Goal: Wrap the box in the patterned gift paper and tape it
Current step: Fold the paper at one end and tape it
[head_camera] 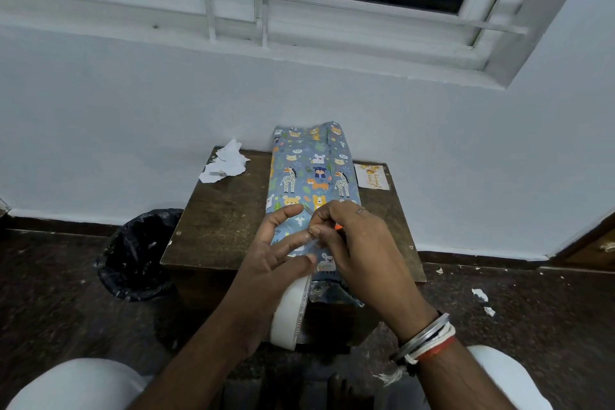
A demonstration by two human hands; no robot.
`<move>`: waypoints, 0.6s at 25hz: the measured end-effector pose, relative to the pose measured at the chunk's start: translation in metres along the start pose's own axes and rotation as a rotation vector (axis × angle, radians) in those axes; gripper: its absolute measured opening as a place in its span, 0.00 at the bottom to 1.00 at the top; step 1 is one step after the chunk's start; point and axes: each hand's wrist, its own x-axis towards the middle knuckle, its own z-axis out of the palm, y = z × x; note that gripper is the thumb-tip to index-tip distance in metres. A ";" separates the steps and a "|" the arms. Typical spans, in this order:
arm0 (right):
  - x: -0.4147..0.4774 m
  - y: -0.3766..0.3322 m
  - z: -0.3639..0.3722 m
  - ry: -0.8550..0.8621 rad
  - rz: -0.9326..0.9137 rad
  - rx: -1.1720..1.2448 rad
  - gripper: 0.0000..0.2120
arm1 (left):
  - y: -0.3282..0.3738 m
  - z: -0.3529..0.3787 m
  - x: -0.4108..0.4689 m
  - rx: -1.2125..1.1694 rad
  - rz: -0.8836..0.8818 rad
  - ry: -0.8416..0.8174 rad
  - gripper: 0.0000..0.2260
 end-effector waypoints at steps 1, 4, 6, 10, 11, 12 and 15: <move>0.000 0.001 0.000 0.010 0.006 0.000 0.03 | 0.001 0.000 0.000 -0.007 -0.003 0.005 0.30; 0.000 -0.004 0.000 0.081 0.055 0.021 0.01 | 0.003 -0.001 -0.001 0.015 -0.010 0.004 0.29; 0.001 -0.005 -0.005 0.156 0.164 0.125 0.08 | 0.005 -0.002 -0.002 0.016 -0.017 -0.010 0.28; 0.002 0.024 -0.020 0.130 0.294 -0.088 0.06 | 0.011 -0.006 -0.002 0.043 -0.006 -0.045 0.28; 0.001 0.029 -0.021 0.037 0.306 -0.188 0.08 | 0.013 -0.007 -0.001 0.068 -0.002 -0.038 0.27; 0.002 0.030 -0.021 -0.034 0.307 -0.256 0.09 | 0.014 -0.009 0.001 0.089 0.001 -0.025 0.26; 0.007 0.027 -0.020 -0.097 0.249 -0.382 0.13 | 0.016 -0.014 0.004 0.120 0.005 -0.033 0.25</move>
